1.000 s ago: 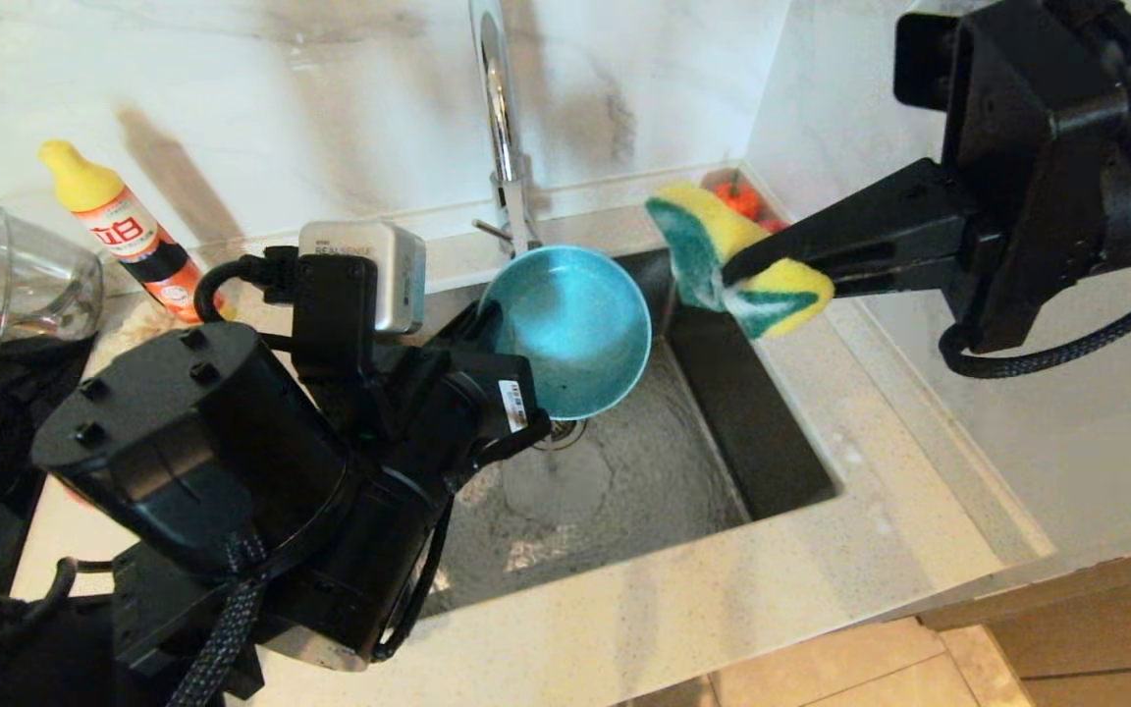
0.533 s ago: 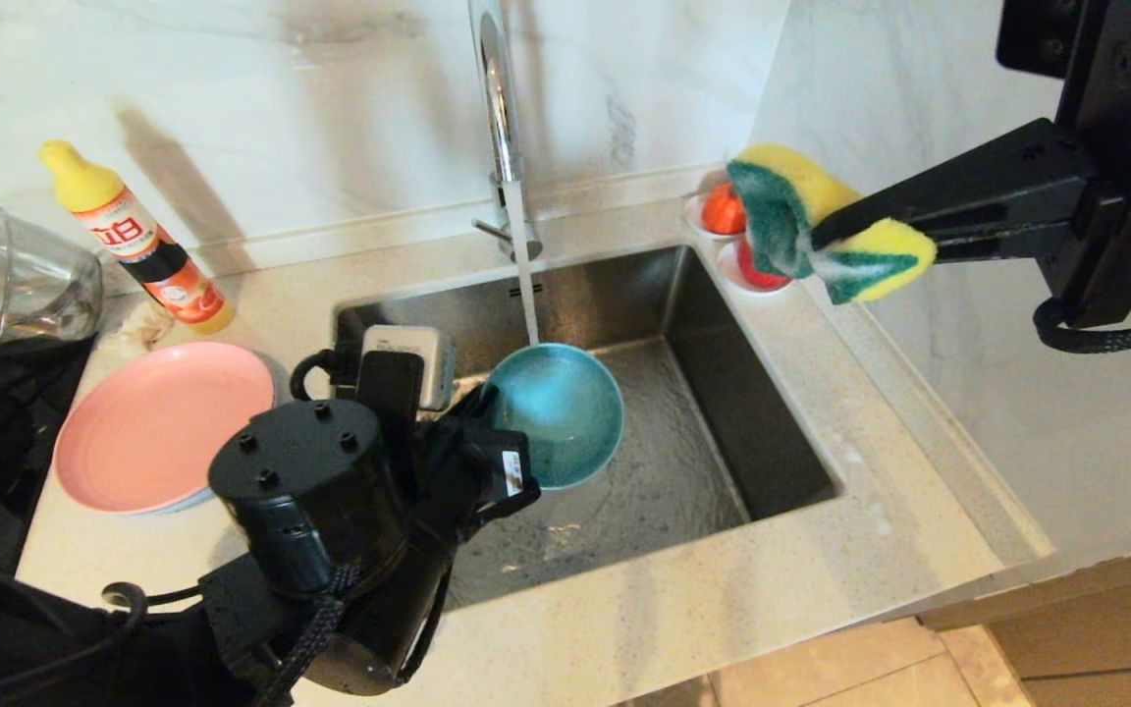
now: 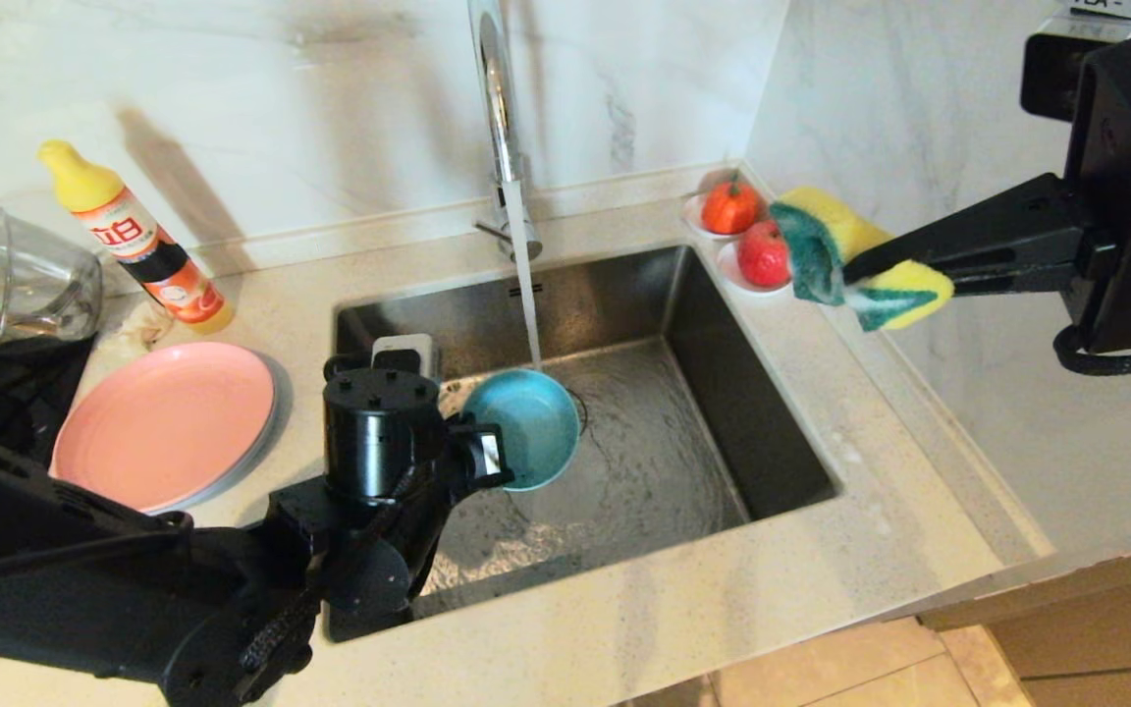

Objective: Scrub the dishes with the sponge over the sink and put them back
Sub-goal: Rinse the bowl

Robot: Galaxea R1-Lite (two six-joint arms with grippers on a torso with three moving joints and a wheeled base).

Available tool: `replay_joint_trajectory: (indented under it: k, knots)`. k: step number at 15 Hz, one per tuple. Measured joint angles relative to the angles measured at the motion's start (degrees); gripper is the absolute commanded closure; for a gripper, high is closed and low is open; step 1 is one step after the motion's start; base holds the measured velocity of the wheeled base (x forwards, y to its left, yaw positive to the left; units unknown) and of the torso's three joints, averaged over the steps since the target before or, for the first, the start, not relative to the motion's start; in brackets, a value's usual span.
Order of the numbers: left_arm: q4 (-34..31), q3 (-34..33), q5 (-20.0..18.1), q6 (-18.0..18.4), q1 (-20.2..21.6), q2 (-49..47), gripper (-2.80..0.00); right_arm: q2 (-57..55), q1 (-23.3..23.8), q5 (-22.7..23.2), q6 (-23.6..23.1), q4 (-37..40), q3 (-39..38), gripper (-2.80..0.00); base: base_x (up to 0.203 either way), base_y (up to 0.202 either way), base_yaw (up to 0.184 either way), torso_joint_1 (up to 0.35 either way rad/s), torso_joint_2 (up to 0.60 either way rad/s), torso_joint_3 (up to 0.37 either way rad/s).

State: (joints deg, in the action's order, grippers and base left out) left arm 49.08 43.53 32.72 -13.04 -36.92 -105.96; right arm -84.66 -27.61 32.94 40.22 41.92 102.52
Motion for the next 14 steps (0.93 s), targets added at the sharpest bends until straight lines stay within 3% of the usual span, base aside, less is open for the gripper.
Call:
replay_joint_trajectory:
  k: [5, 14]
  knots:
    - [-14.46, 11.93, -5.52, -13.1, 5.13, -1.36, 0.0, 0.74, 0.05, 0.02, -0.53, -0.55, -3.47, 0.0, 0.0, 0.0, 0.0, 0.0, 0.0, 0.0]
    - [-22.0, 24.73, -7.76, -19.23, 8.04, -7.77, 0.0, 2.27, 0.05, -0.01, -2.01, -0.5, -6.17, 0.0, 0.0, 0.0, 0.0, 0.0, 0.0, 0.0]
